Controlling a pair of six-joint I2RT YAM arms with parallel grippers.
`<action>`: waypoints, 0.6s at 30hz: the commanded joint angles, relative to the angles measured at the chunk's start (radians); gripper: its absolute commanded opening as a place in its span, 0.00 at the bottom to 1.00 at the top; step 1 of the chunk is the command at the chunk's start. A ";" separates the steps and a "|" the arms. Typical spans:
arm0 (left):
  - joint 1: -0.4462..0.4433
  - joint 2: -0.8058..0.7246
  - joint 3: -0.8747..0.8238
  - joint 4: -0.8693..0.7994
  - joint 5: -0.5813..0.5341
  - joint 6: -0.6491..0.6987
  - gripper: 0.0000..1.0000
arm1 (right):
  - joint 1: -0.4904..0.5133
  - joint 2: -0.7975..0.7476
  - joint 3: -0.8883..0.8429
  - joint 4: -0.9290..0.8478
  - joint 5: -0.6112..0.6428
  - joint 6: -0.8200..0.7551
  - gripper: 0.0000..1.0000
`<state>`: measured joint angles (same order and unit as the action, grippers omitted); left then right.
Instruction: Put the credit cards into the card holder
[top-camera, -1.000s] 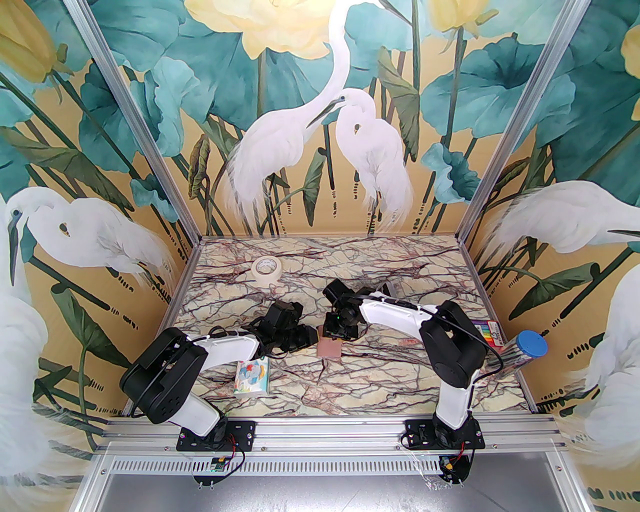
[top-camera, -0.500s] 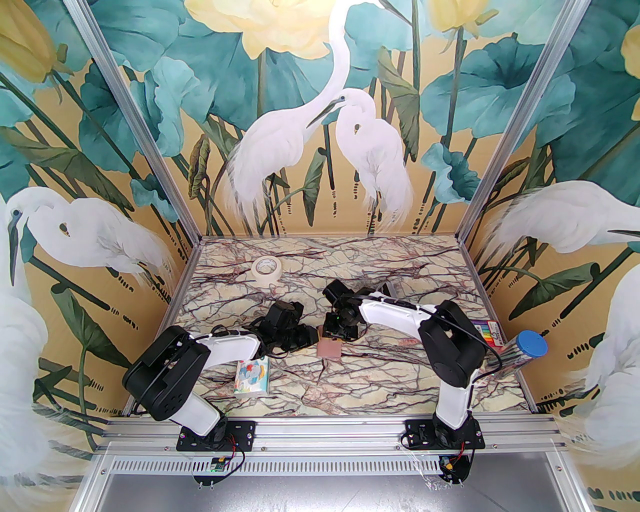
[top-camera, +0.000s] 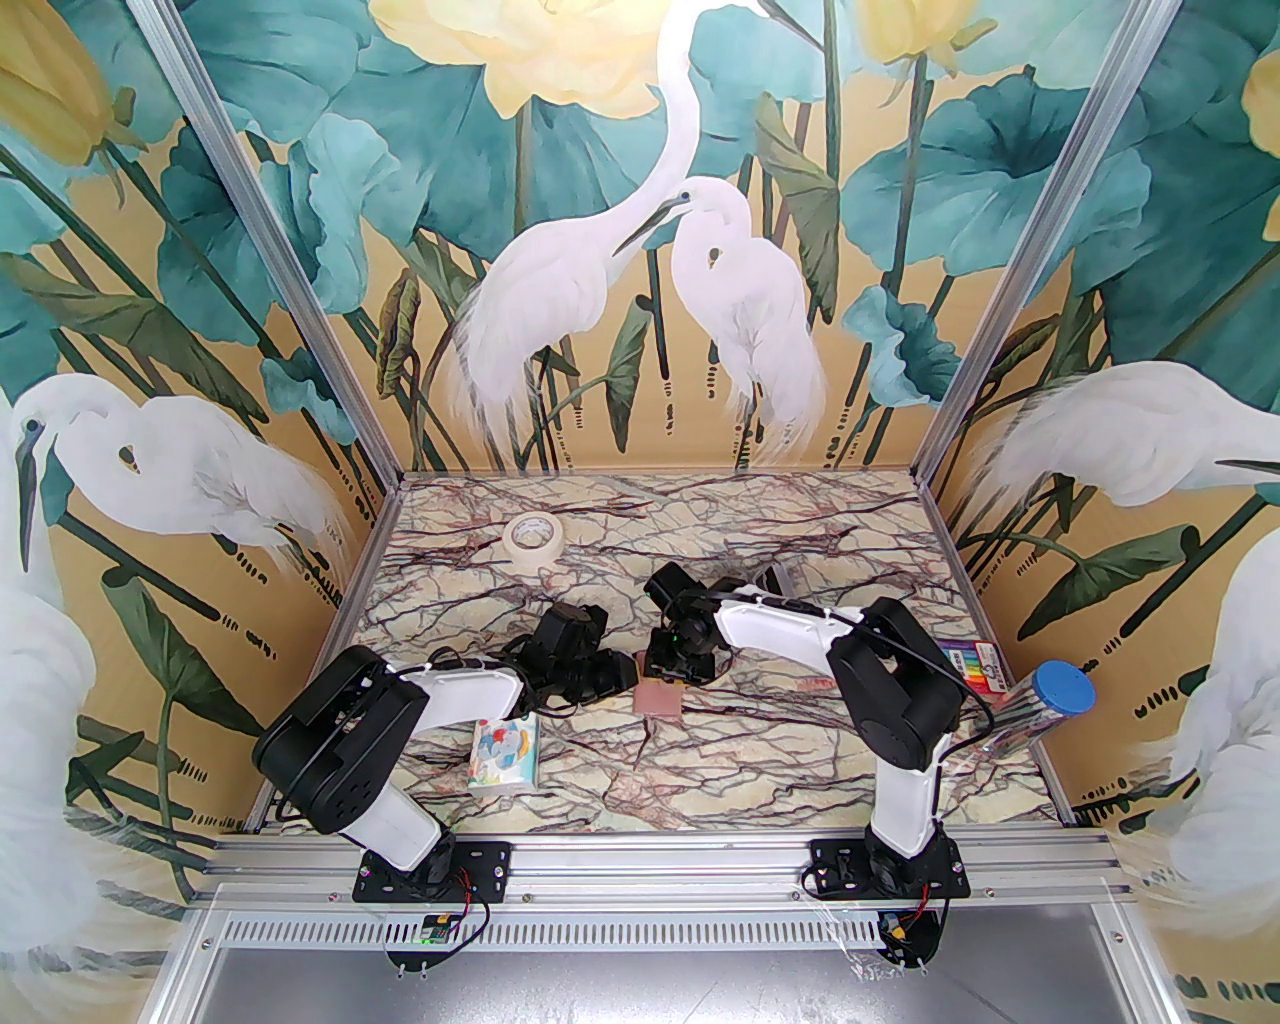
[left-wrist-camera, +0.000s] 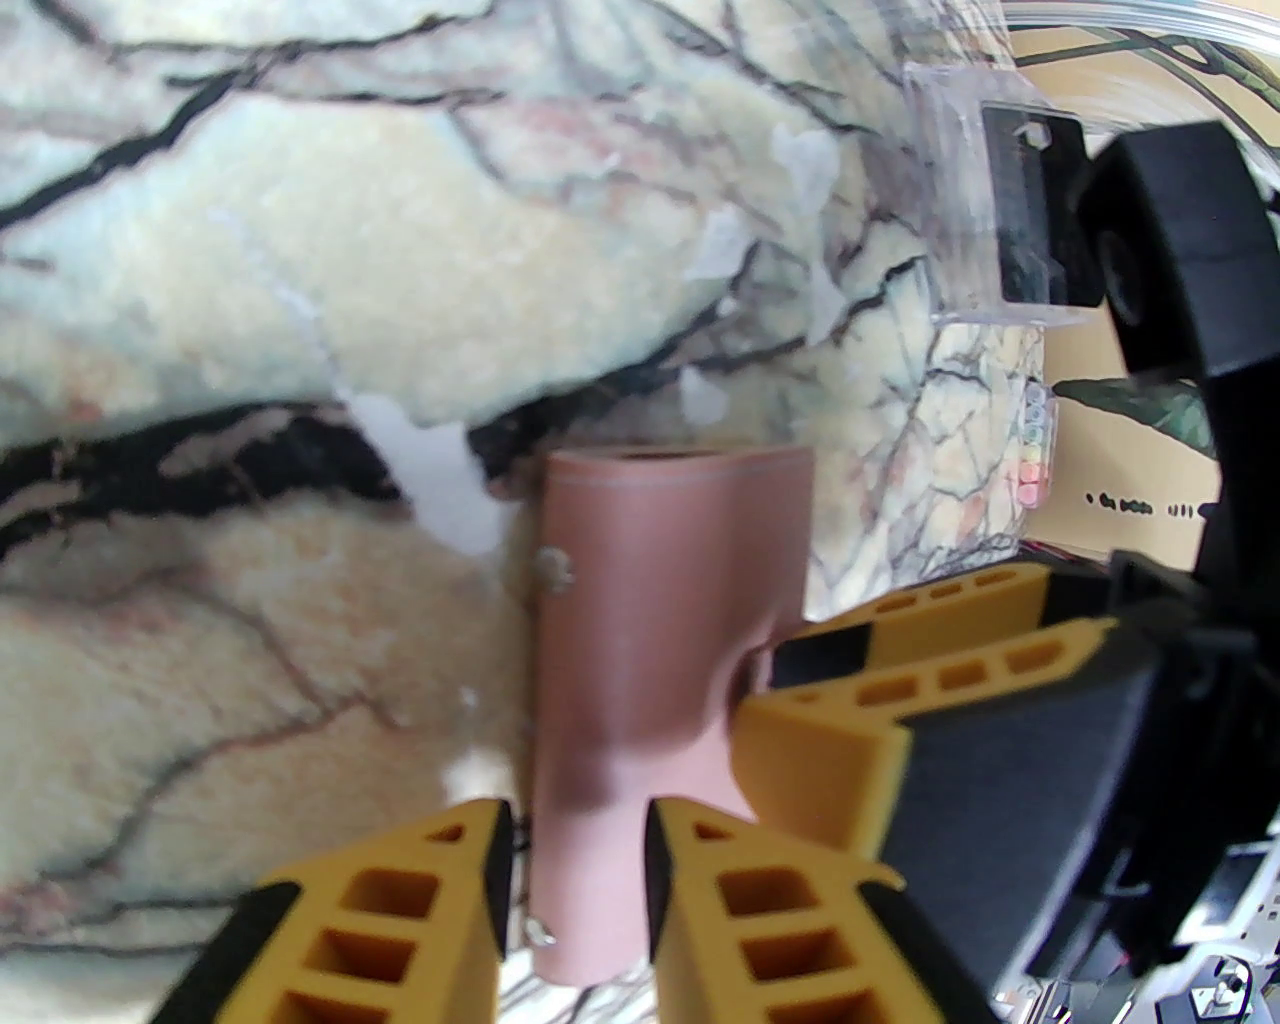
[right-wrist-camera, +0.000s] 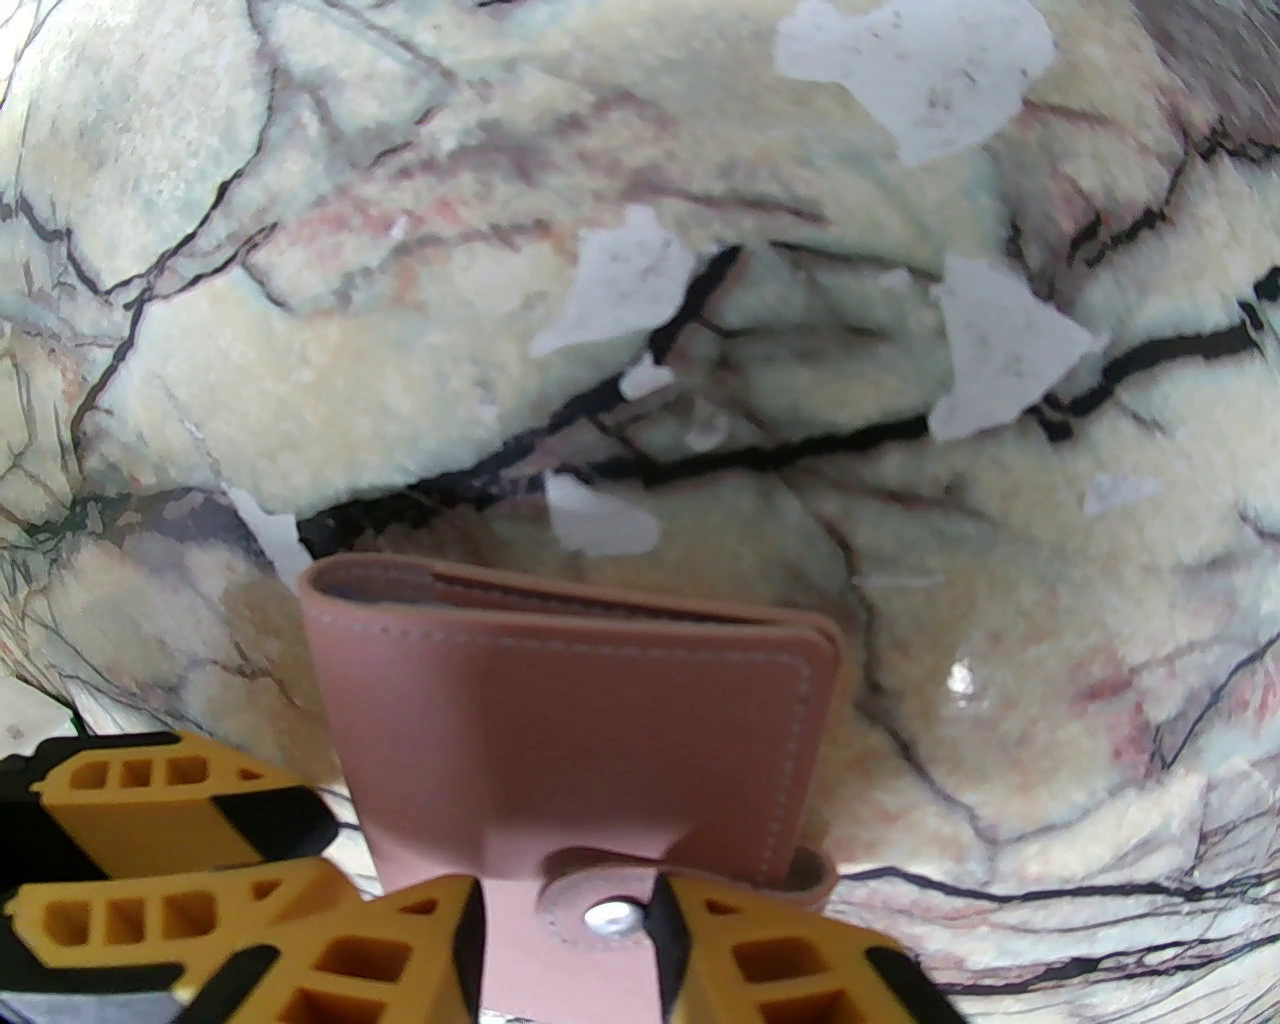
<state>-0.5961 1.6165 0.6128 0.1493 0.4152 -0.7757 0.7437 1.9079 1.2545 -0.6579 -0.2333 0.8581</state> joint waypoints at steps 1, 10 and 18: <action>-0.006 0.021 -0.018 0.039 0.002 -0.014 0.29 | 0.003 0.065 -0.005 -0.057 0.041 -0.026 0.37; -0.007 0.049 -0.011 0.063 0.017 -0.019 0.29 | 0.004 0.083 -0.003 -0.070 0.049 -0.037 0.35; -0.006 0.086 -0.012 0.093 0.037 -0.022 0.28 | 0.003 0.089 -0.002 -0.075 0.047 -0.045 0.33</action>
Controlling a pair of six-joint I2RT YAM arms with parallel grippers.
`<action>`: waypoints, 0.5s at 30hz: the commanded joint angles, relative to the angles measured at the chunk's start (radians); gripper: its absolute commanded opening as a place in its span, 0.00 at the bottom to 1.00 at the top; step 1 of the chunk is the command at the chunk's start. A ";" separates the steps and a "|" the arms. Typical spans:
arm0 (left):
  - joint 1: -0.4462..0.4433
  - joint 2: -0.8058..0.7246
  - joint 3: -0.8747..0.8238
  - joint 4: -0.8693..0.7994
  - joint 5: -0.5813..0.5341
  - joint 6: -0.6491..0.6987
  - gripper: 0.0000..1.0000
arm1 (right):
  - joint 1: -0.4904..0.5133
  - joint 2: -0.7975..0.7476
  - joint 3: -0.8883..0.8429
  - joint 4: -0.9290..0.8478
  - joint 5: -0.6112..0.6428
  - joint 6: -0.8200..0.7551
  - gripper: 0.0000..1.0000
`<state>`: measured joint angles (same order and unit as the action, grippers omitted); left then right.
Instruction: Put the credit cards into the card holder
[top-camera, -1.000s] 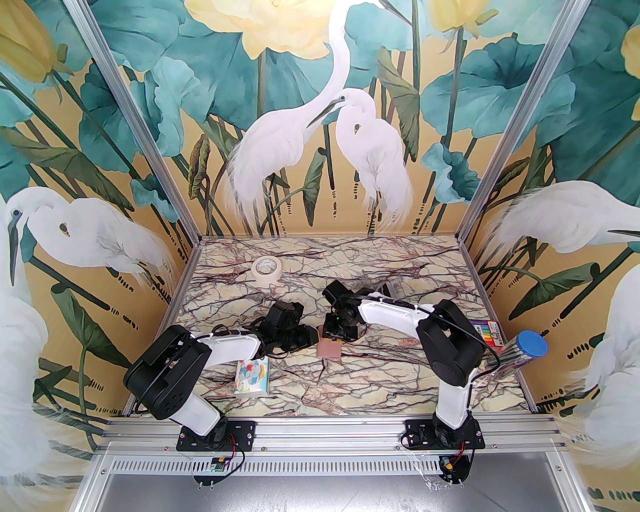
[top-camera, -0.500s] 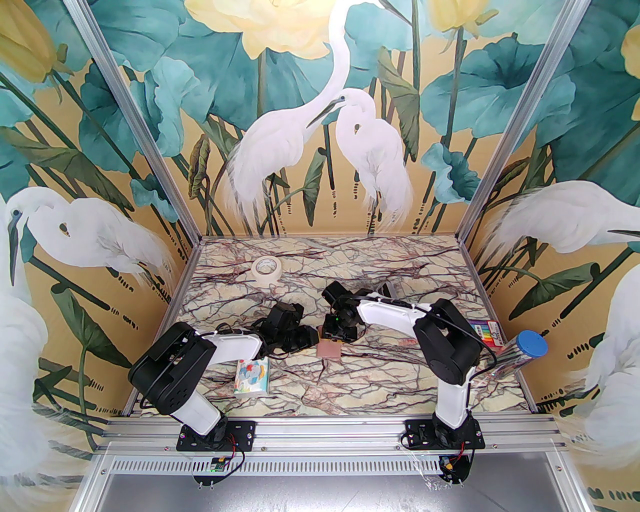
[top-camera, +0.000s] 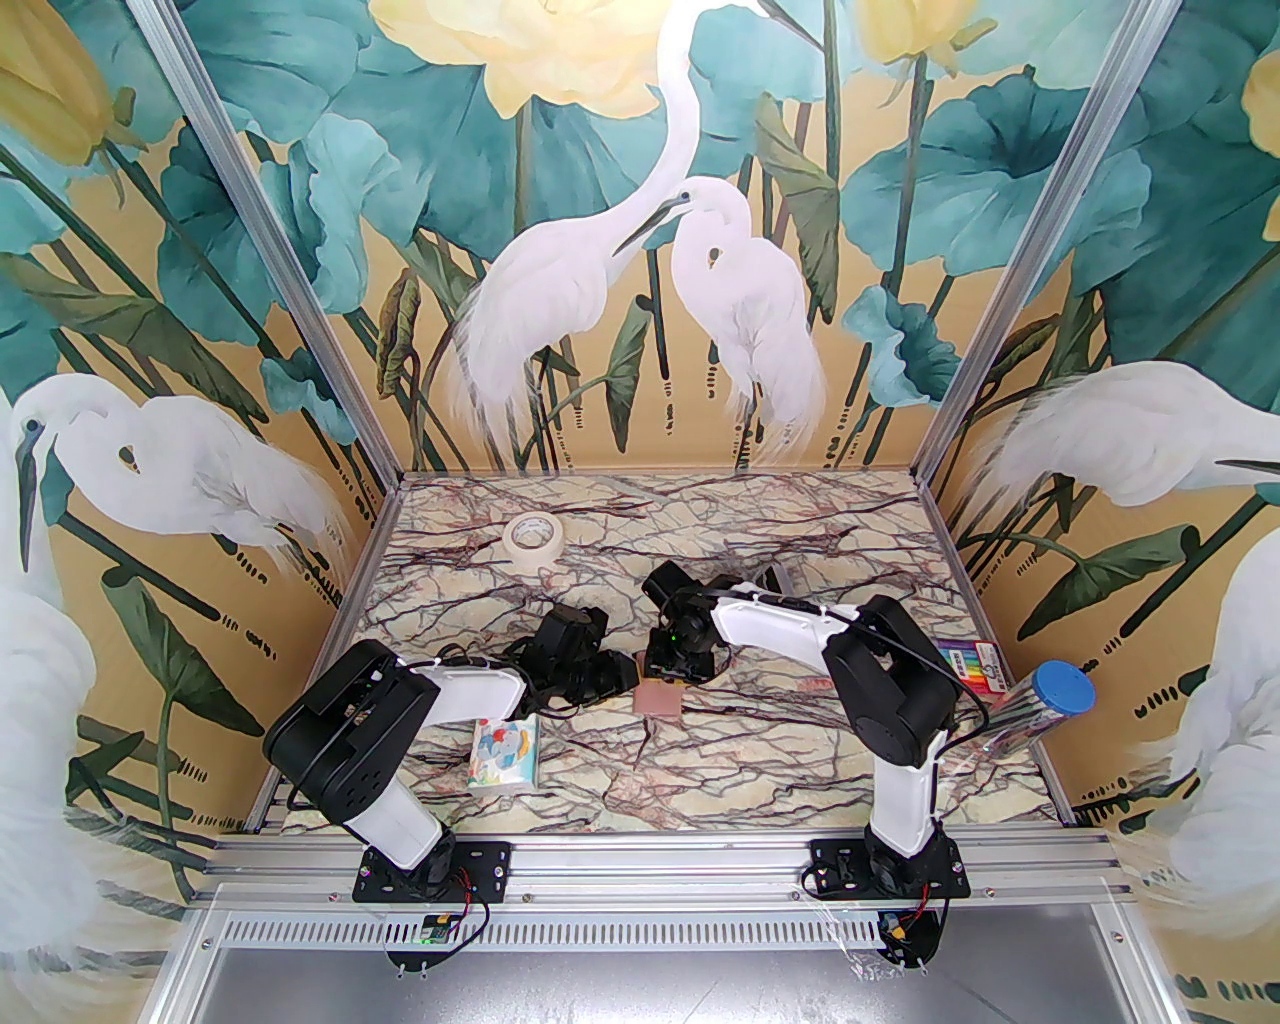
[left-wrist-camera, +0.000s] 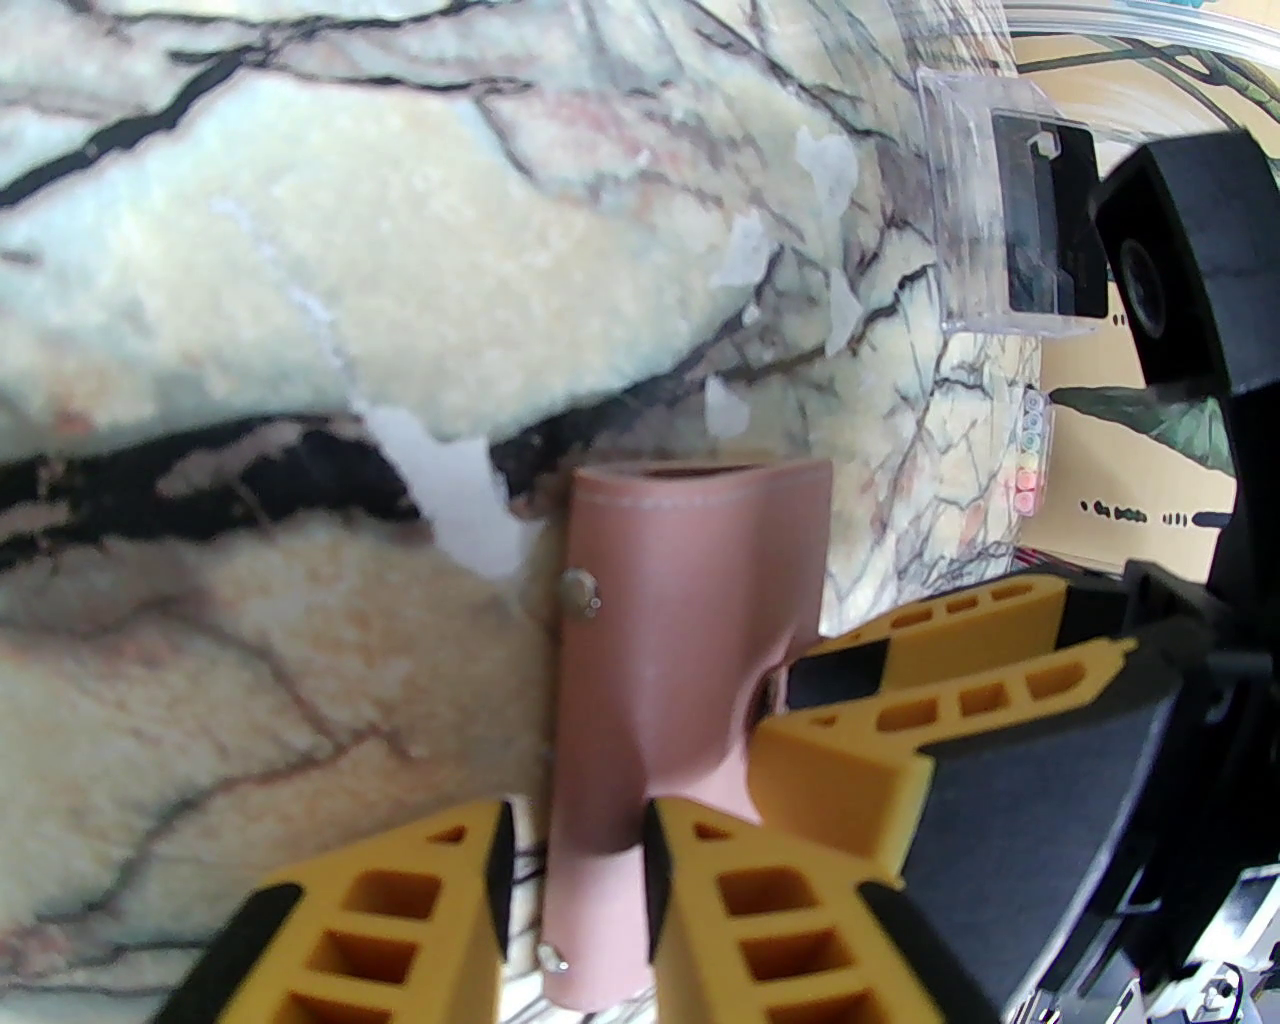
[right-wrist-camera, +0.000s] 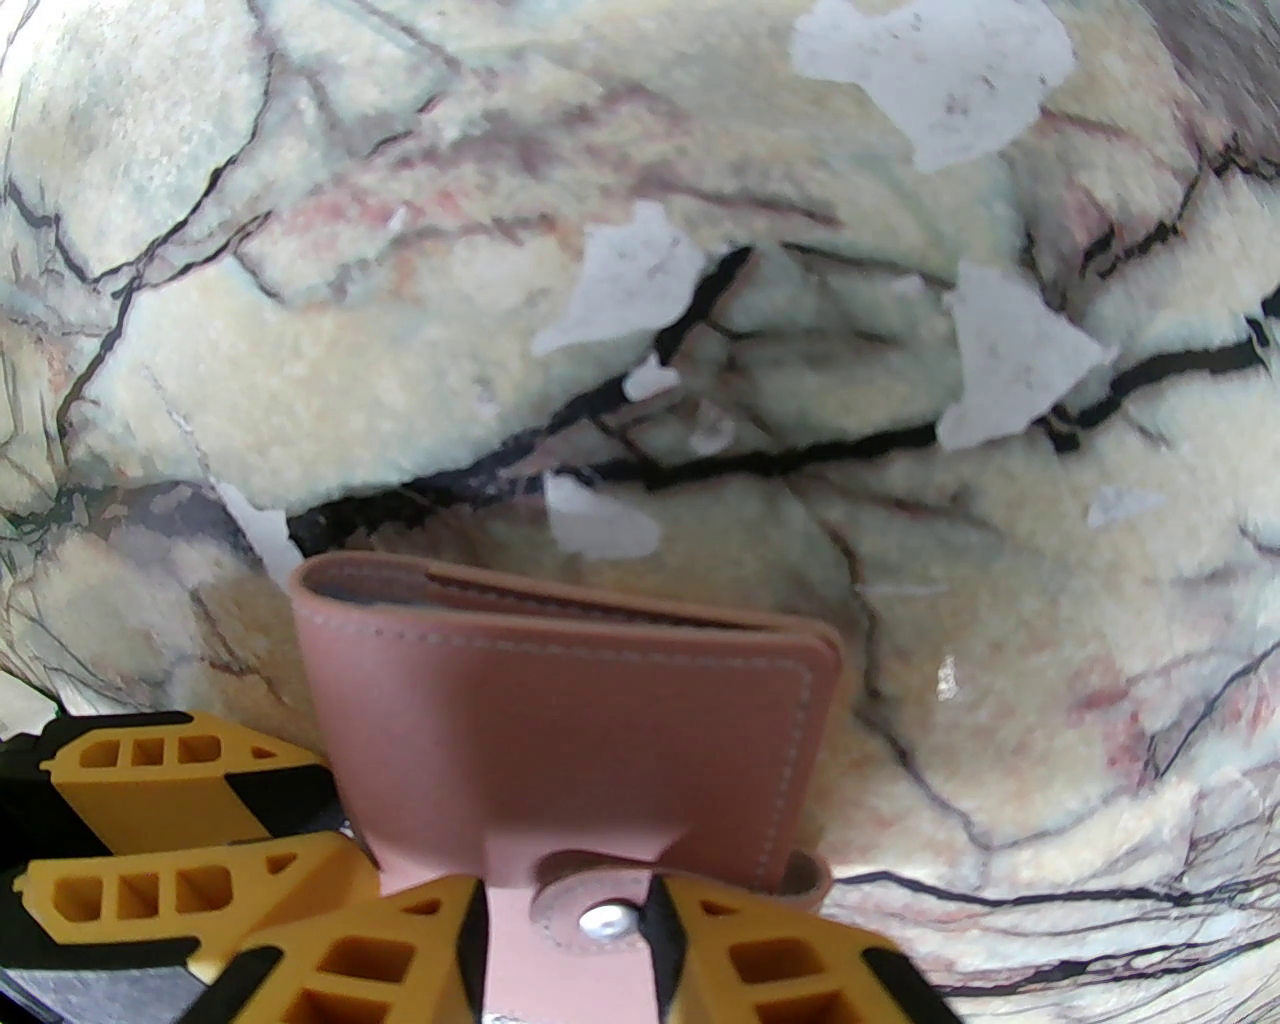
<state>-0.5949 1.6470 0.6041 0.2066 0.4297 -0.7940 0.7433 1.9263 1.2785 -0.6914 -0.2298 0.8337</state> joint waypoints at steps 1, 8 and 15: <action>-0.009 0.059 -0.003 0.042 0.028 -0.004 0.27 | 0.004 0.072 -0.024 -0.040 0.042 -0.021 0.33; -0.009 0.079 0.000 0.069 0.055 -0.001 0.27 | 0.004 0.074 -0.023 -0.040 0.040 -0.022 0.32; -0.009 0.105 0.010 0.064 0.069 0.009 0.28 | 0.004 0.075 -0.021 -0.033 0.032 -0.025 0.31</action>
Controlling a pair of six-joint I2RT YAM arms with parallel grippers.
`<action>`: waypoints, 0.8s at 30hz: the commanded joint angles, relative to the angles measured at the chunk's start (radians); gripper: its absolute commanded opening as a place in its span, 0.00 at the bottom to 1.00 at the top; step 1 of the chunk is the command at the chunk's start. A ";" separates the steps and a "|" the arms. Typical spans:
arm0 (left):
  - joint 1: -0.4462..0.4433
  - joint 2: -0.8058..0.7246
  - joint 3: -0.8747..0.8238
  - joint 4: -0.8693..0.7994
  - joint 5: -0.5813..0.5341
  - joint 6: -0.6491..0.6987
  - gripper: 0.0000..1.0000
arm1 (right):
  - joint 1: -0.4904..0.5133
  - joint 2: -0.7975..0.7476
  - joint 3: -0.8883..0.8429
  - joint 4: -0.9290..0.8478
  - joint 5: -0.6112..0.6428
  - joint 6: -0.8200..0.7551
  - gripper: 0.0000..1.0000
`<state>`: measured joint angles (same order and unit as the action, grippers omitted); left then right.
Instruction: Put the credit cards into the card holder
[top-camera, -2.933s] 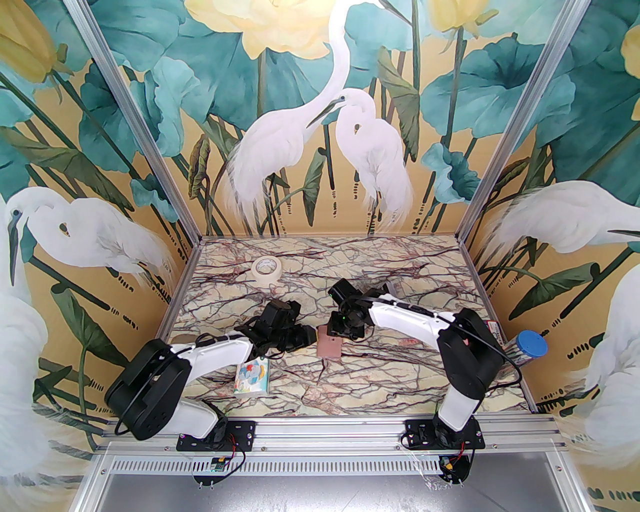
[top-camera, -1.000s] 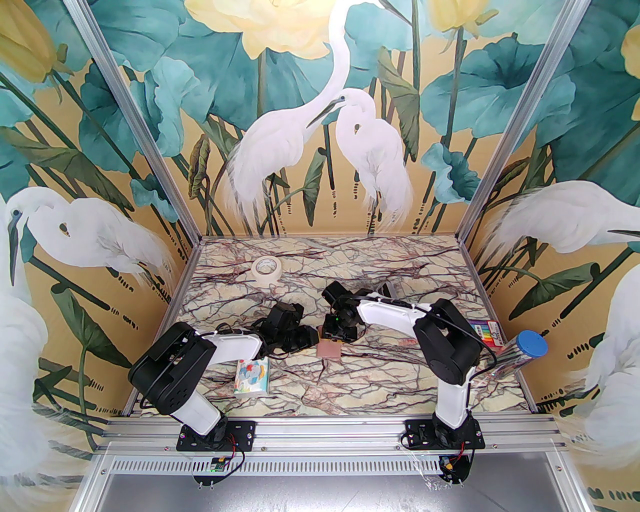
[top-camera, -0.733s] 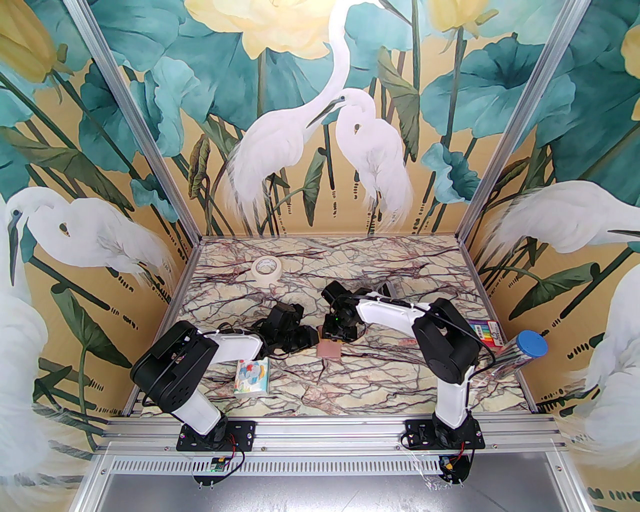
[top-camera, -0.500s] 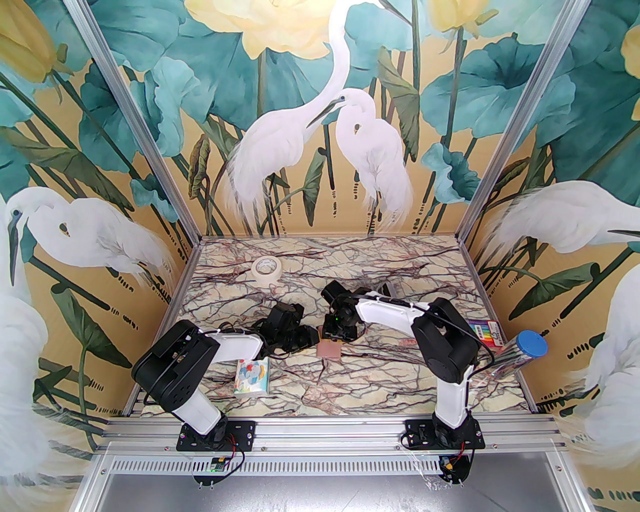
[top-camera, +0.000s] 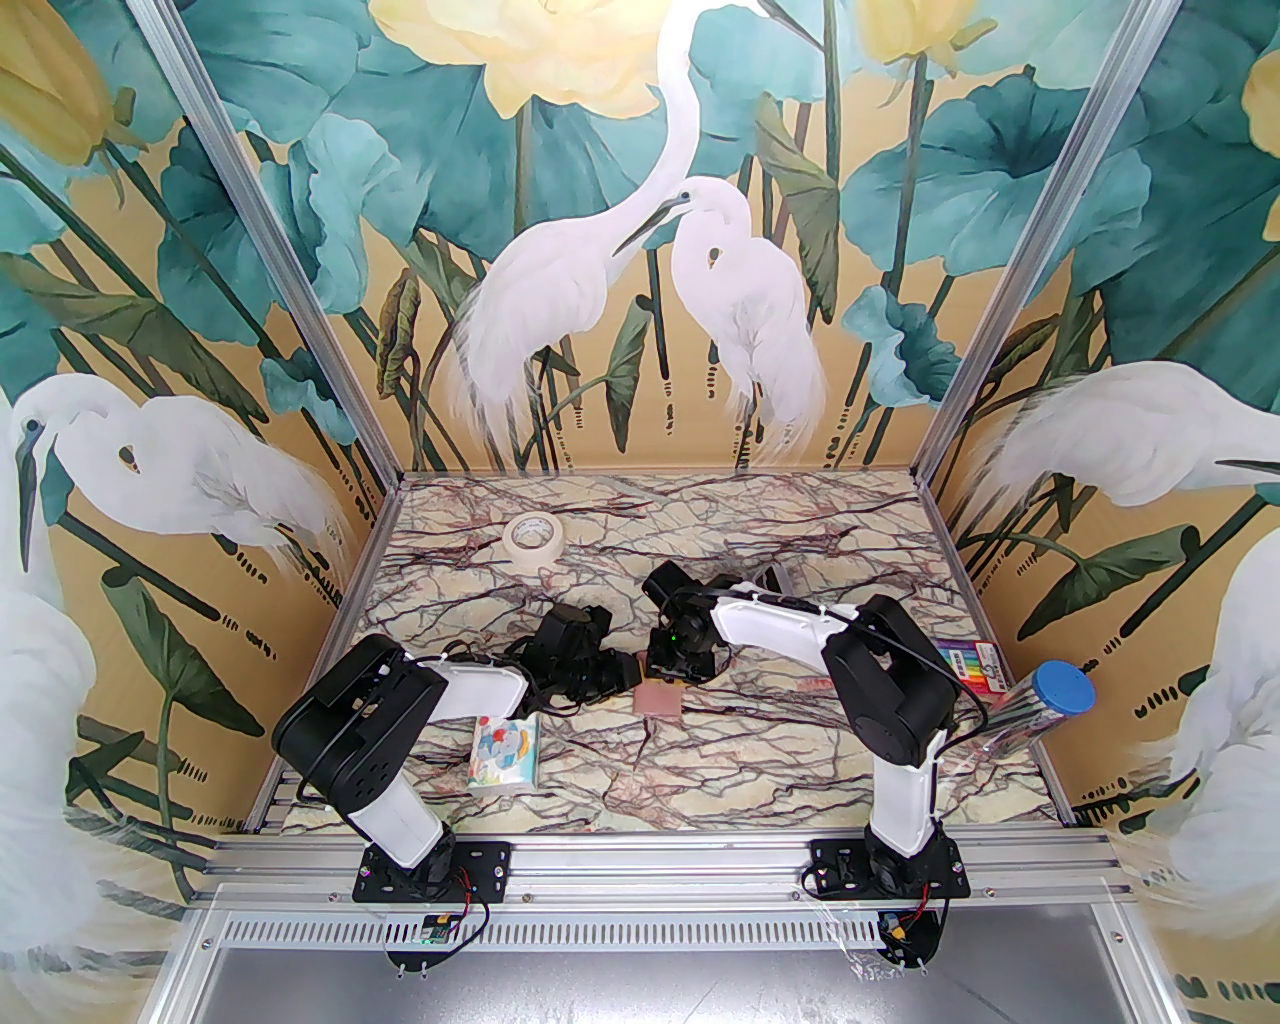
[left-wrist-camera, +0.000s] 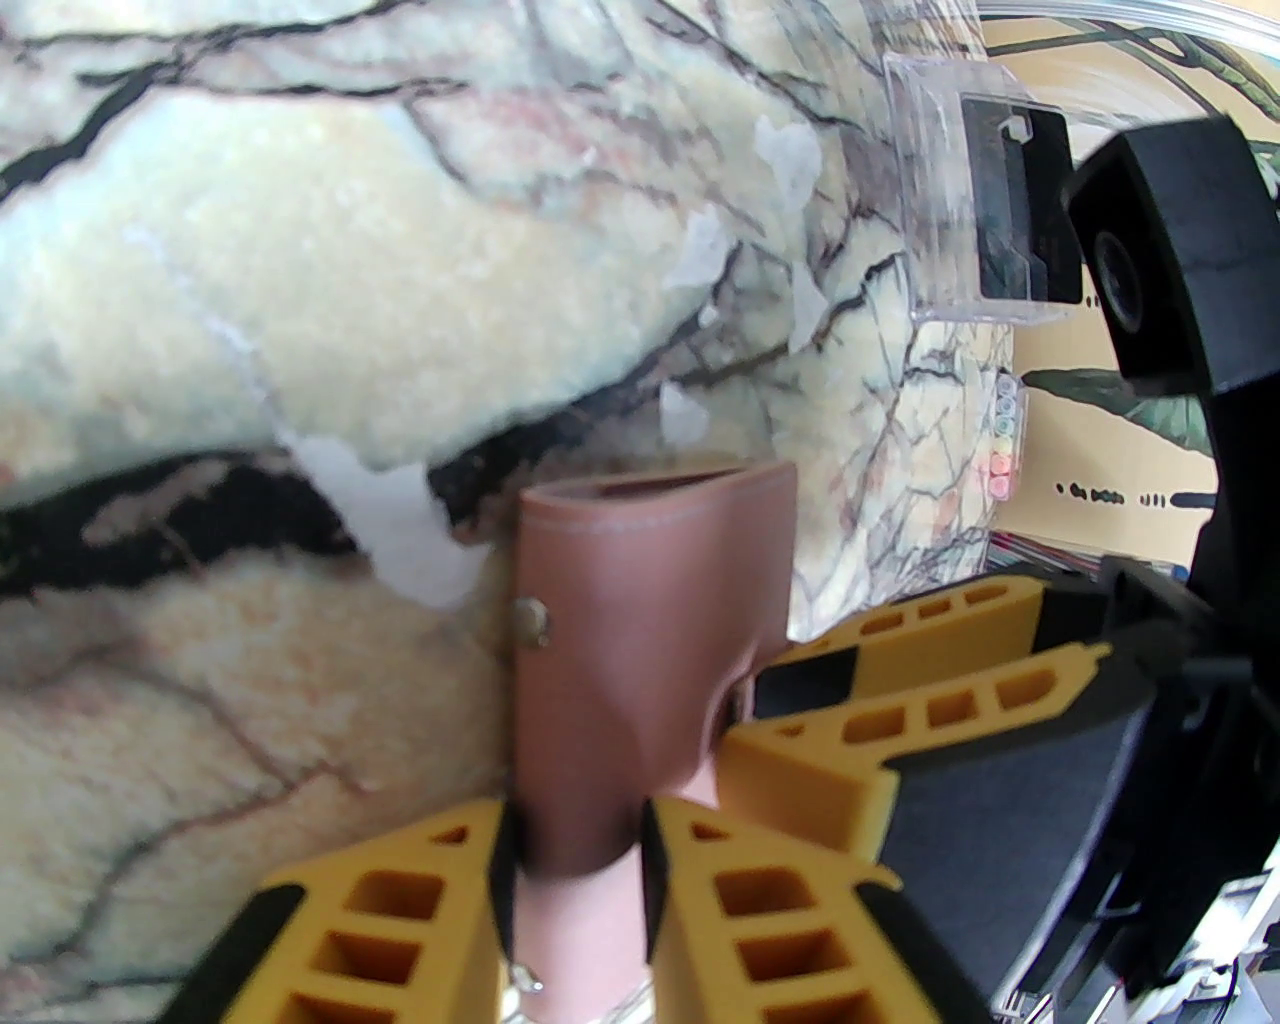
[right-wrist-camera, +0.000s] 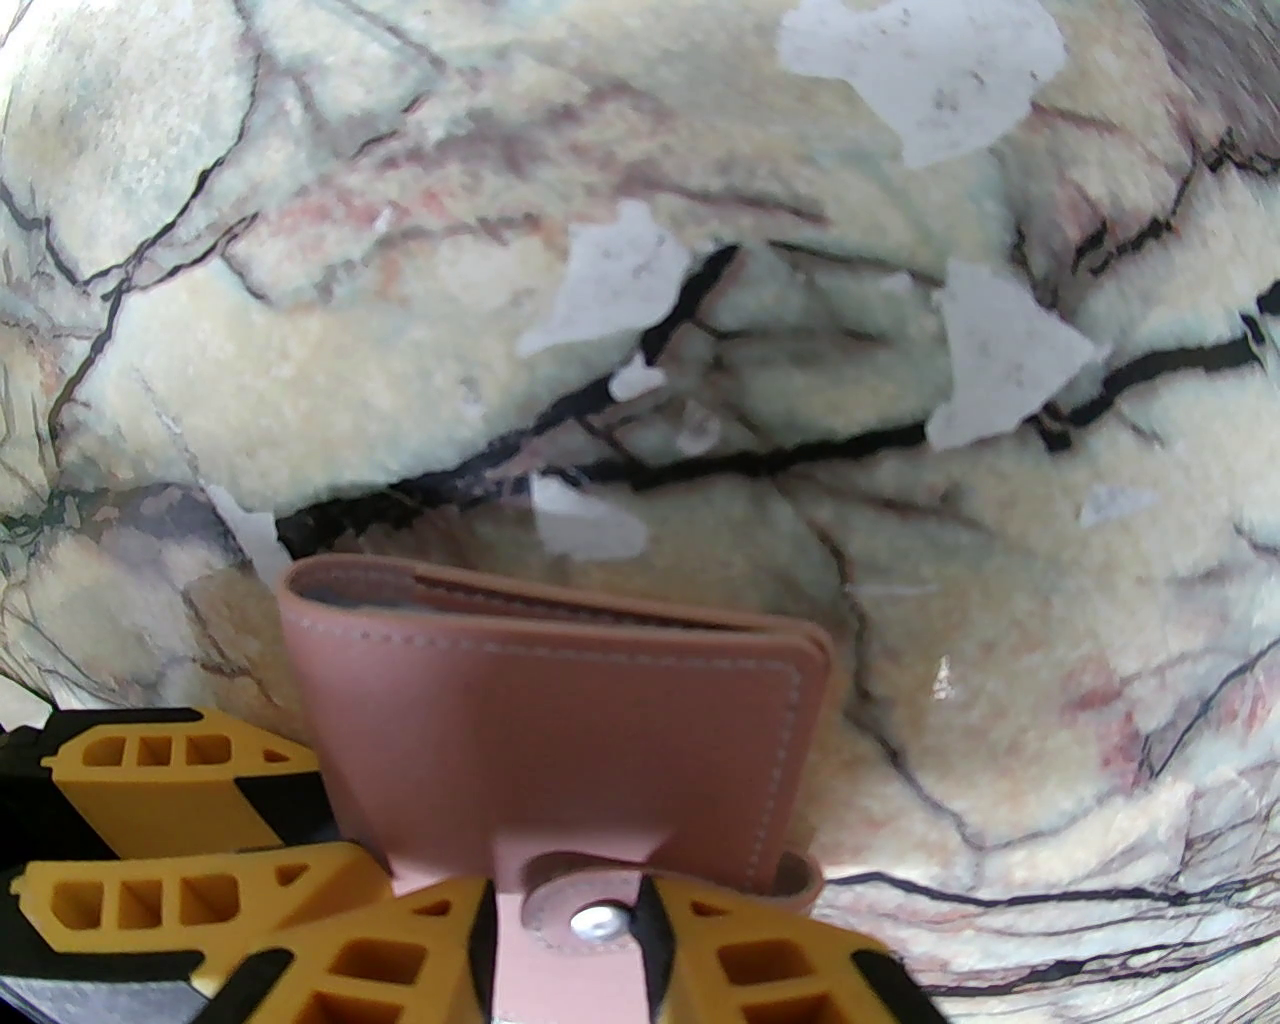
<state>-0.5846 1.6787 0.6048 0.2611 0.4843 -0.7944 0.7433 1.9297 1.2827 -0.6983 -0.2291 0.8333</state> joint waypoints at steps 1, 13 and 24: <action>-0.019 0.075 0.010 0.005 0.012 0.012 0.26 | 0.004 0.072 -0.024 -0.027 0.031 -0.025 0.31; -0.020 0.058 0.029 -0.072 -0.030 0.038 0.13 | 0.004 0.056 -0.019 -0.022 0.010 -0.026 0.28; -0.019 0.046 0.034 -0.106 -0.050 0.048 0.05 | -0.004 0.028 -0.011 -0.039 0.028 -0.031 0.21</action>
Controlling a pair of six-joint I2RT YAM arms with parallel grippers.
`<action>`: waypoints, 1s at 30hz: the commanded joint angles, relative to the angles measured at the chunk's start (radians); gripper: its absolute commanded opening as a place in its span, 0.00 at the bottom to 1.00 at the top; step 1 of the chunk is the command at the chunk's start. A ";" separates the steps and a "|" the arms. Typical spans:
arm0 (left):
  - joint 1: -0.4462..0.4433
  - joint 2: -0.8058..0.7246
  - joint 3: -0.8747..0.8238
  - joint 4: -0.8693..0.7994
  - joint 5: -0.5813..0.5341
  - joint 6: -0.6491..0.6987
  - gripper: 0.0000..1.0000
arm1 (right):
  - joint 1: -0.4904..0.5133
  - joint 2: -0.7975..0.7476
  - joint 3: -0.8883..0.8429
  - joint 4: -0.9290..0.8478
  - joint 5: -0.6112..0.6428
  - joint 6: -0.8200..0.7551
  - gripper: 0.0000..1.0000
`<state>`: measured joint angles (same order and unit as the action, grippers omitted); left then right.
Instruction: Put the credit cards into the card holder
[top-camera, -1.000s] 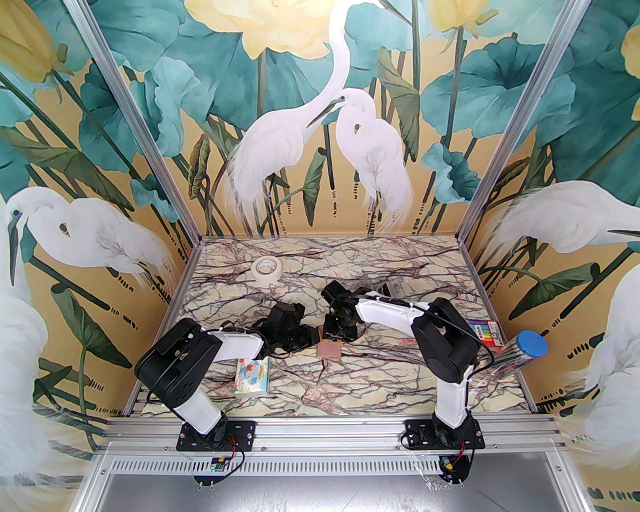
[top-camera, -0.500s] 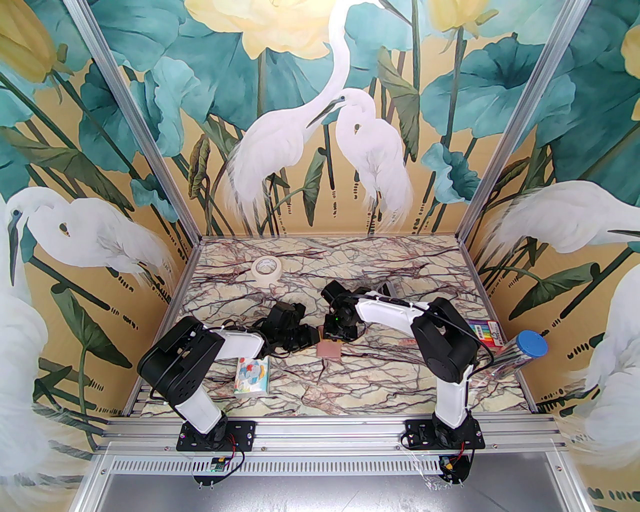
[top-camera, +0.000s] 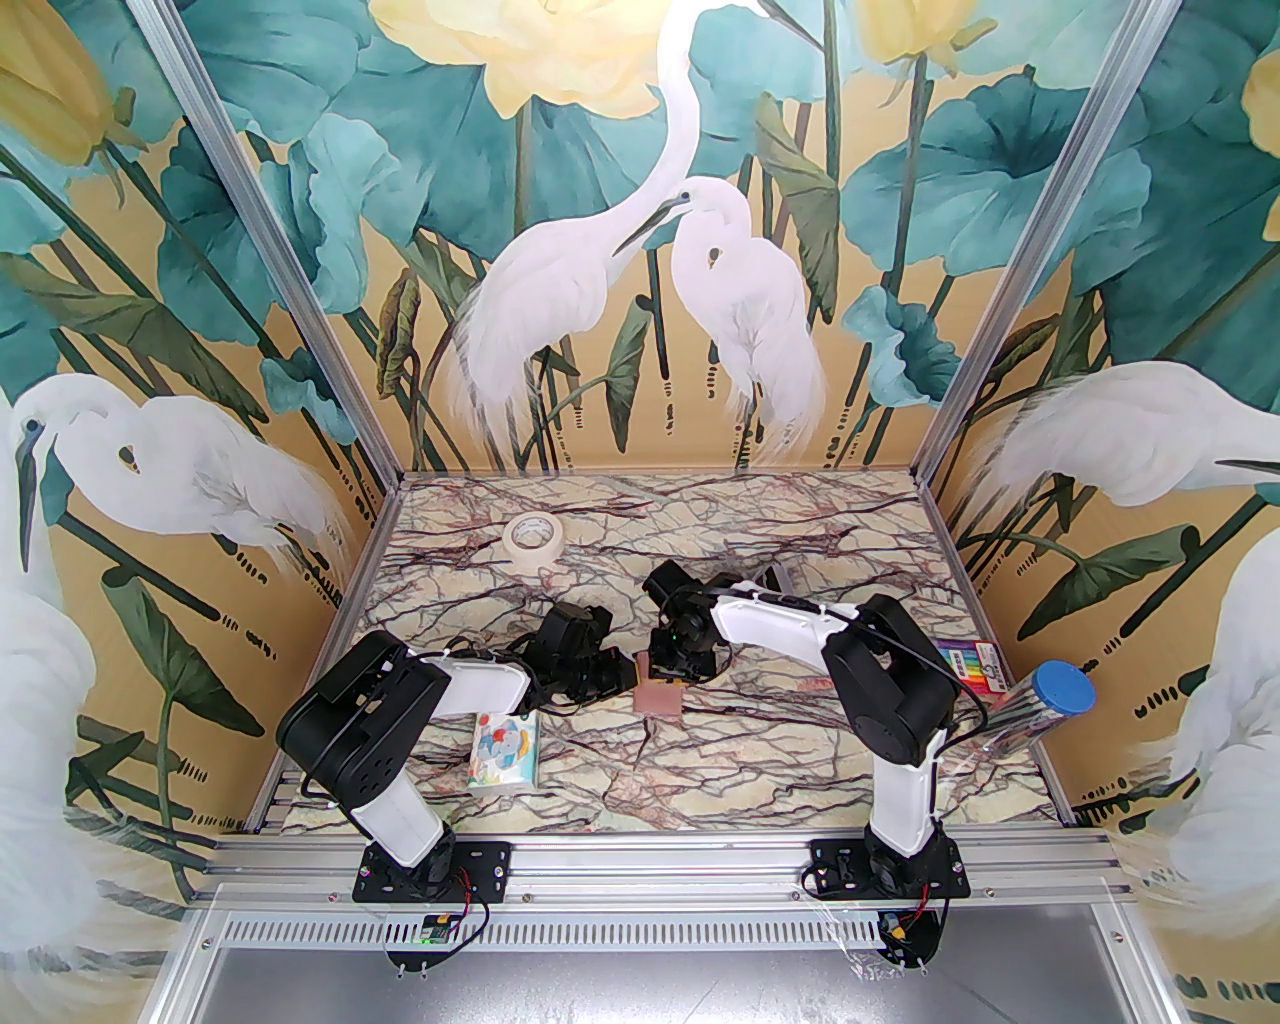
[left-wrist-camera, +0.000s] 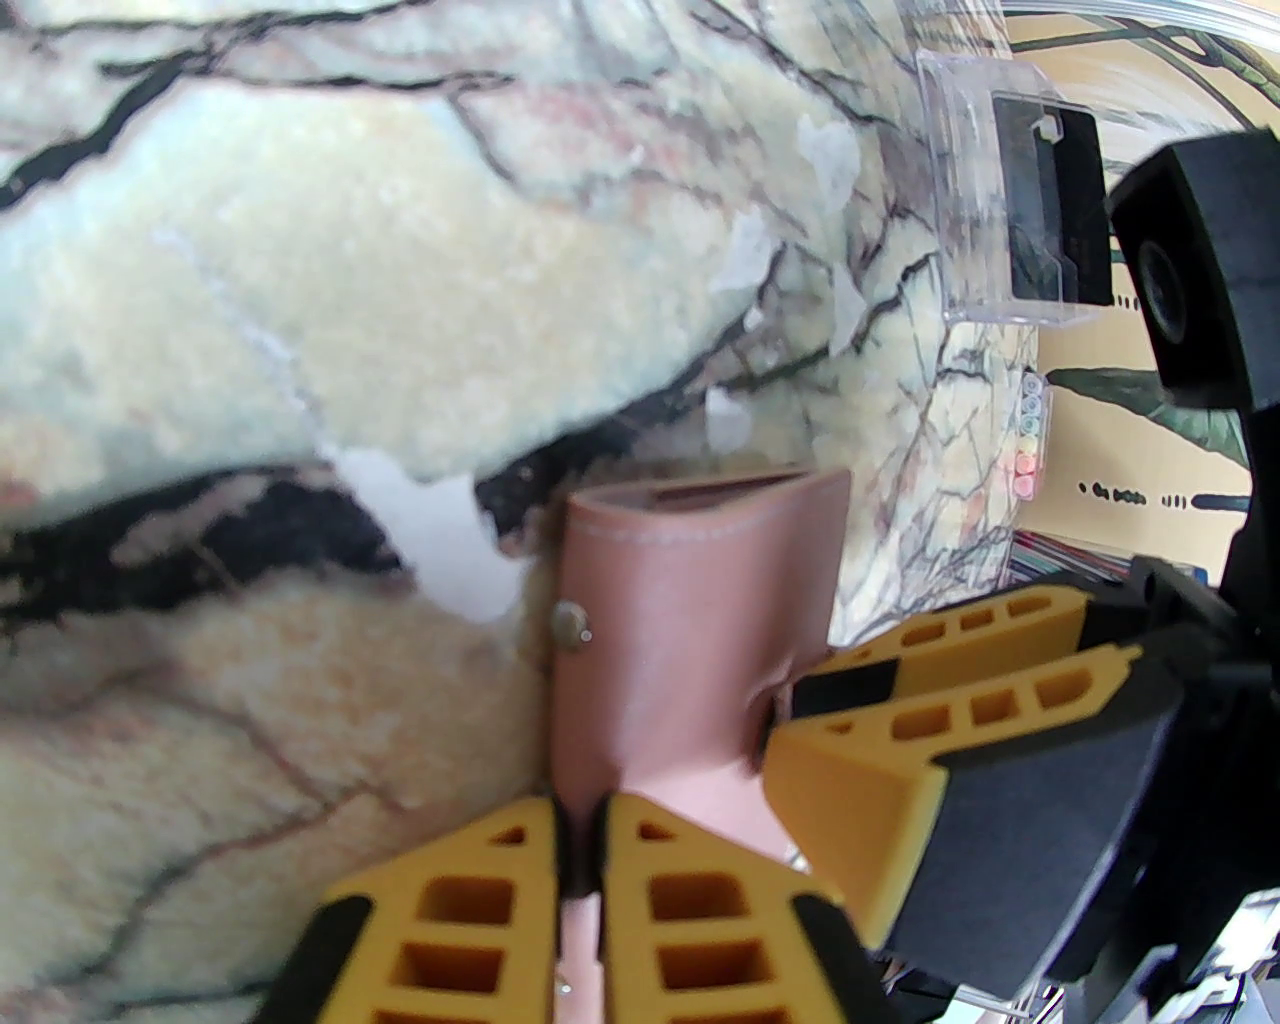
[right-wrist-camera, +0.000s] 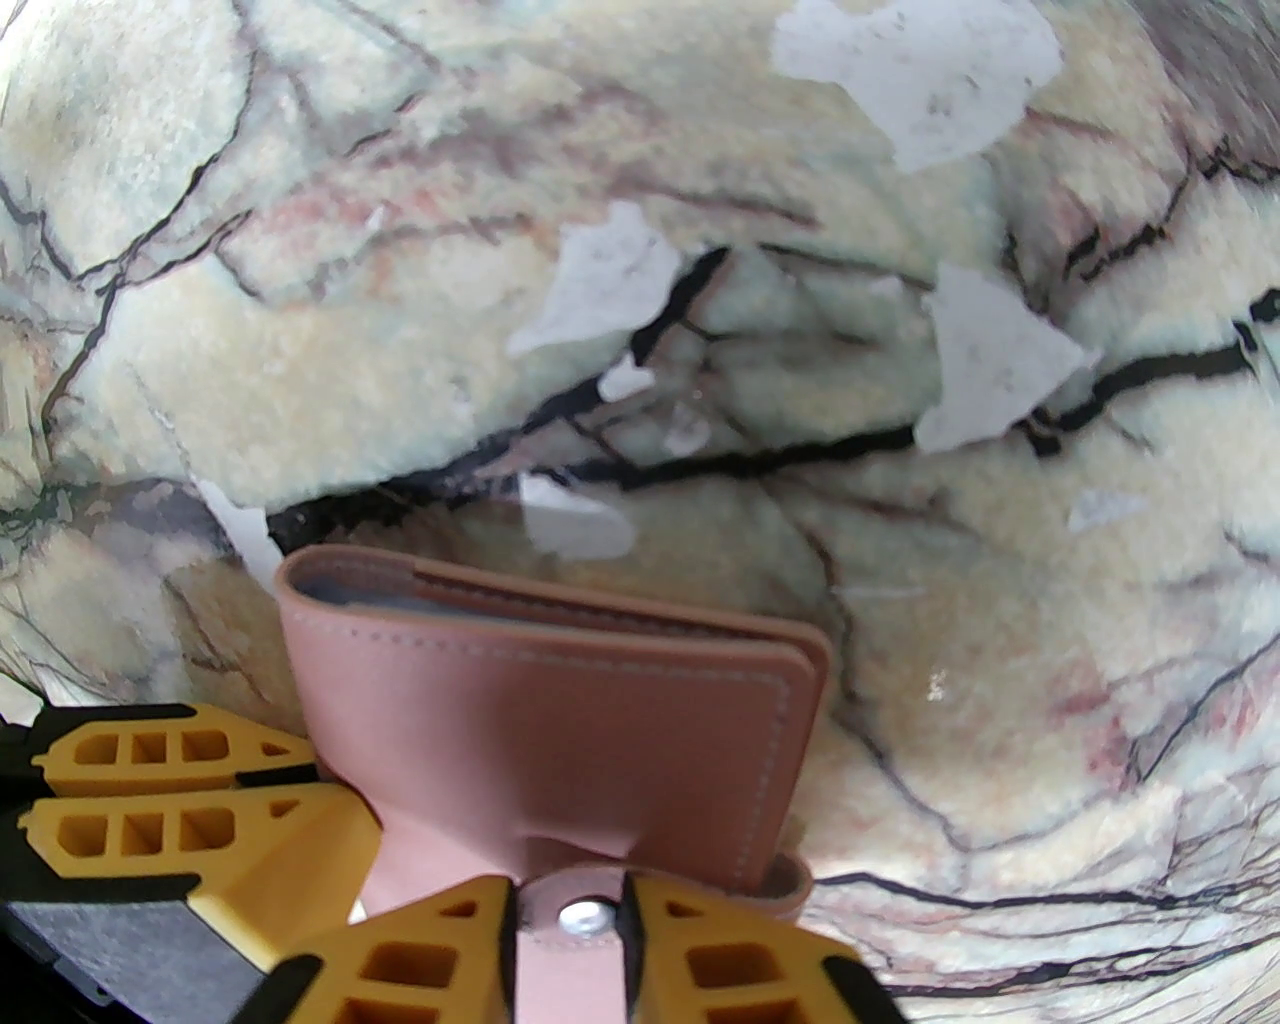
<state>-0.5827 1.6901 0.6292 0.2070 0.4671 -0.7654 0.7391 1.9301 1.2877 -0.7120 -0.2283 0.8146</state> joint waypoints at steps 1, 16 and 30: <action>-0.020 0.033 0.010 -0.052 -0.034 0.020 0.05 | 0.000 0.026 -0.020 -0.022 0.025 -0.010 0.21; -0.020 0.022 0.009 -0.081 -0.060 0.028 0.00 | -0.035 -0.057 -0.069 -0.014 0.028 -0.014 0.15; -0.021 0.011 0.008 -0.097 -0.075 0.030 0.00 | -0.061 -0.102 -0.101 -0.015 0.032 -0.023 0.00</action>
<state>-0.6033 1.6897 0.6407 0.1947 0.4477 -0.7586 0.6846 1.8652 1.2030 -0.6891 -0.2295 0.8040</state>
